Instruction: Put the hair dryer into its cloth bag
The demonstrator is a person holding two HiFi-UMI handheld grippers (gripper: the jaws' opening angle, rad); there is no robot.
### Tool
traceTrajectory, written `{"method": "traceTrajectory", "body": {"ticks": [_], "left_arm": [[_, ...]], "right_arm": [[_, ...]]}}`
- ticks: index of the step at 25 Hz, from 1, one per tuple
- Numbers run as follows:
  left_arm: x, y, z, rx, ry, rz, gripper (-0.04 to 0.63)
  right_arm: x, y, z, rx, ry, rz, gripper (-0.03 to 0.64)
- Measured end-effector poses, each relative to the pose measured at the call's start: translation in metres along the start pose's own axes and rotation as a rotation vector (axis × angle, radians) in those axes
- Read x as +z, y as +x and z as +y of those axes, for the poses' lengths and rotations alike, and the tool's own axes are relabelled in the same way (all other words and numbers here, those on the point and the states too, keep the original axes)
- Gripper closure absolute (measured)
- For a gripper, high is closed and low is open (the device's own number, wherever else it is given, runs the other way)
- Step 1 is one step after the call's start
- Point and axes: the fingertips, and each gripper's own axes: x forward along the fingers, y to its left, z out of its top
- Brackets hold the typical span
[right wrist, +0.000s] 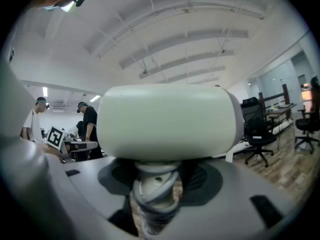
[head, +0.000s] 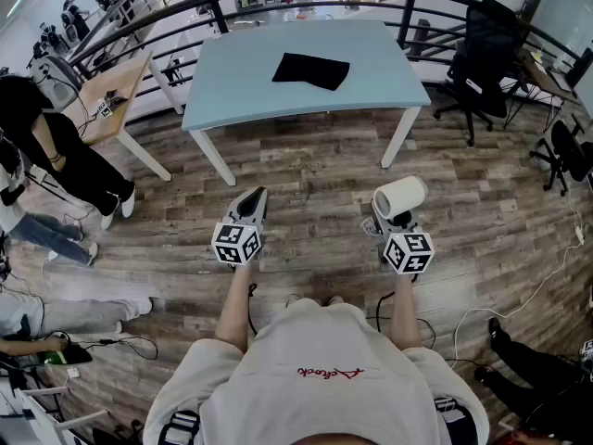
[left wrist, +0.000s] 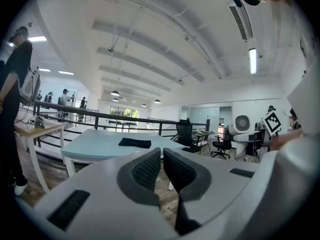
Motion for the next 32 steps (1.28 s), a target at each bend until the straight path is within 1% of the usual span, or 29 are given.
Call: {"method": "traceTrajectory", "body": {"ticks": [10, 17, 27, 32], "left_arm": [[-0.003, -0.007, -0.020, 0.000, 0.005, 0.014, 0.572], [-0.001, -0.004, -0.030, 0.006, 0.010, 0.012, 0.572], [-0.007, 0.013, -0.074, 0.008, 0.009, 0.011, 0.572], [-0.012, 0.021, -0.088, 0.019, 0.009, 0.012, 0.572]], "right_arm": [[0.001, -0.018, -0.006, 0.009, -0.011, 0.016, 0.376], [0.009, -0.021, -0.013, 0.036, -0.006, -0.003, 0.374], [0.013, -0.036, -0.039, 0.079, -0.022, 0.002, 0.374], [0.012, -0.035, -0.051, 0.101, -0.033, 0.011, 0.374]]}}
